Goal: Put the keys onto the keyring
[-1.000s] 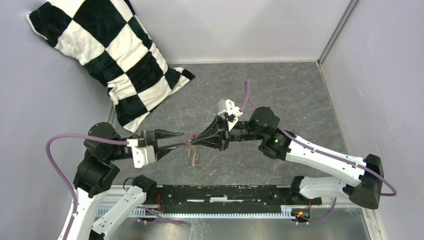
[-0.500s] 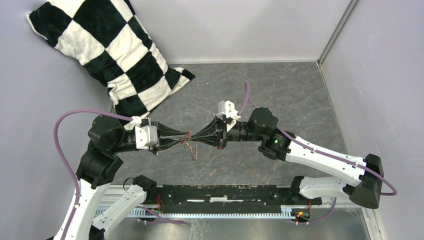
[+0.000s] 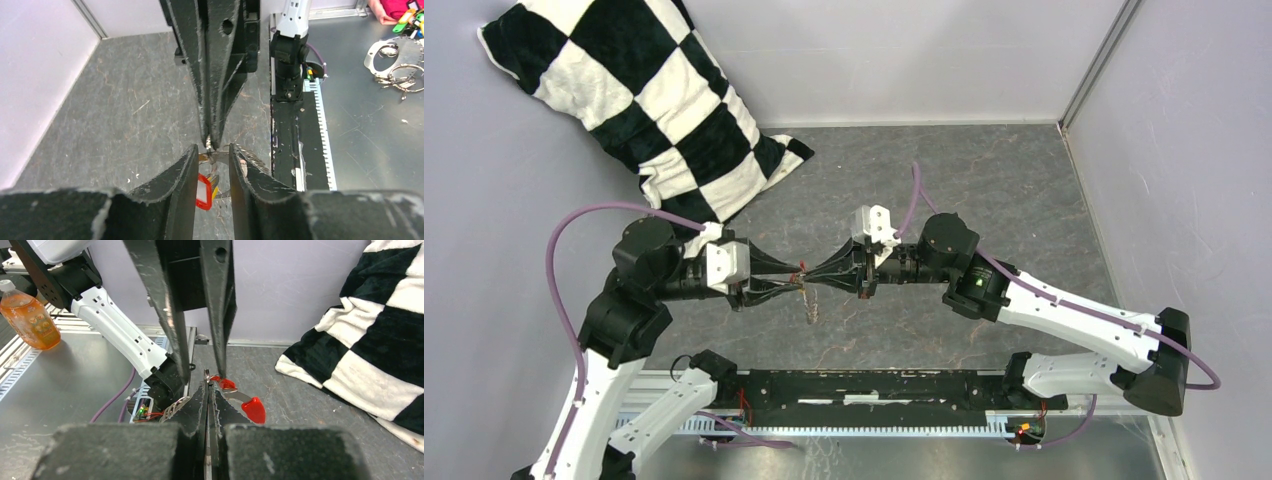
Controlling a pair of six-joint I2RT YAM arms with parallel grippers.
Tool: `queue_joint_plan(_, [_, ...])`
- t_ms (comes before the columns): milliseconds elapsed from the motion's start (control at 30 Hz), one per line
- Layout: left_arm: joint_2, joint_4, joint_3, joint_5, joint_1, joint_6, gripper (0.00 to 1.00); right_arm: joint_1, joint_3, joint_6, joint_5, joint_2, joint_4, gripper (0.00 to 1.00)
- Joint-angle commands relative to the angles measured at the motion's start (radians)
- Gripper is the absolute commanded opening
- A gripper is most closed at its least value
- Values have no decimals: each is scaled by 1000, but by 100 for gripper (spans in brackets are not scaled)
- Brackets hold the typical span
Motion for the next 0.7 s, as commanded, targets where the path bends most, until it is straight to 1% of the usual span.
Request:
queue_joint_plan(0, [27, -26, 28, -28, 1, 26, 34, 12, 61, -37, 19, -10, 0, 1])
queue_joint_plan(67, [30, -25, 31, -46, 1, 27, 32, 15, 62, -40, 23, -10, -4, 1])
queue_joint_plan(167, [23, -25, 30, -34, 1, 29, 28, 15, 60, -46, 30, -13, -7, 1])
queue_joint_plan(267, [21, -22, 27, -27, 1, 27, 19, 16, 58, -46, 38, -16, -6, 1])
queue_joint_plan(367, [14, -22, 20, -22, 1, 29, 7, 17, 48, -46, 57, -28, 2, 1])
queue_joint_plan(400, [10, -22, 17, -18, 1, 34, 3, 16, 46, -44, 58, -28, 1, 4])
queue_joint_plan(467, [10, -22, 14, -17, 1, 37, 2, 16, 52, -40, 58, -30, -12, 13])
queue_joint_plan(533, [10, -22, 14, -18, 1, 43, 2, 15, 85, -49, 34, -20, -65, 24])
queue_joint_plan(567, [11, -23, 15, -18, 0, 47, 2, 14, 114, -74, 27, -9, -121, 27])
queue_joint_plan(667, [14, -44, 23, -14, 1, 89, 2, 14, 218, -144, 18, 23, -280, 31])
